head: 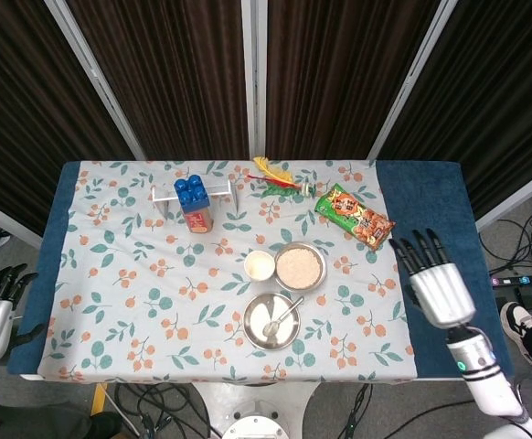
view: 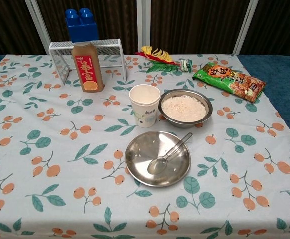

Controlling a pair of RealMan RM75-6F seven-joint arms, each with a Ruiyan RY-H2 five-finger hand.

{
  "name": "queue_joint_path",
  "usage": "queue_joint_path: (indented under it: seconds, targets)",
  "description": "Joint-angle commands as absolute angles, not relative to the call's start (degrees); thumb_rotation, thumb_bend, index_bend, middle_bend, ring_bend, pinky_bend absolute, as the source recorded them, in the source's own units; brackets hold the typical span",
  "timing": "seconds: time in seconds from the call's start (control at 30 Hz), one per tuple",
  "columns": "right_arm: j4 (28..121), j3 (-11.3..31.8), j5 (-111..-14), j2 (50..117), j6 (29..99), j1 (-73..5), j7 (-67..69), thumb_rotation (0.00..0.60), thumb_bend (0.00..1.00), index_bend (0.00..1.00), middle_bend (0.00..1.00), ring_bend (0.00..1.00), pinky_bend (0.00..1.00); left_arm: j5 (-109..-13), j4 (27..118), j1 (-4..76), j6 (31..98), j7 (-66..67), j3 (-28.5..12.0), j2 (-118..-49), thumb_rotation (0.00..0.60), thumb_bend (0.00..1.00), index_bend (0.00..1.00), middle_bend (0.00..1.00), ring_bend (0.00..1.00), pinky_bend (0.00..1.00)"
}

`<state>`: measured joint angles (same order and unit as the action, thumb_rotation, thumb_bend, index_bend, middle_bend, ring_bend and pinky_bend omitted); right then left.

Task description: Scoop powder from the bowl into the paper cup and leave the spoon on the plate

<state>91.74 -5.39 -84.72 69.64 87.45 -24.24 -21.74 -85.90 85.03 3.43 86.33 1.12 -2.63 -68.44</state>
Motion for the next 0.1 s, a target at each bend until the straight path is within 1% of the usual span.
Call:
queue_joint_path:
  seconds: [0.03,0.1]
  targets:
    - [92.4,-6.0,-83.2,66.4,95.3,-16.0,-12.5,0.600,0.21,0.00,0.09,0.00,0.00,-86.1,85.4,3.6,86.3,1.6,-2.7,-68.5,0.600,0.01,0.27,0.22,0.13,0.10]
    - [91.8,-6.0,-83.7,66.3,96.9,-14.2,-10.4,0.600,0.21,0.00,0.09,0.00,0.00,-86.1,85.7,3.8,86.3,2.0,-2.7,-68.6,0.600,0.01,0.27,0.22,0.13,0.10]
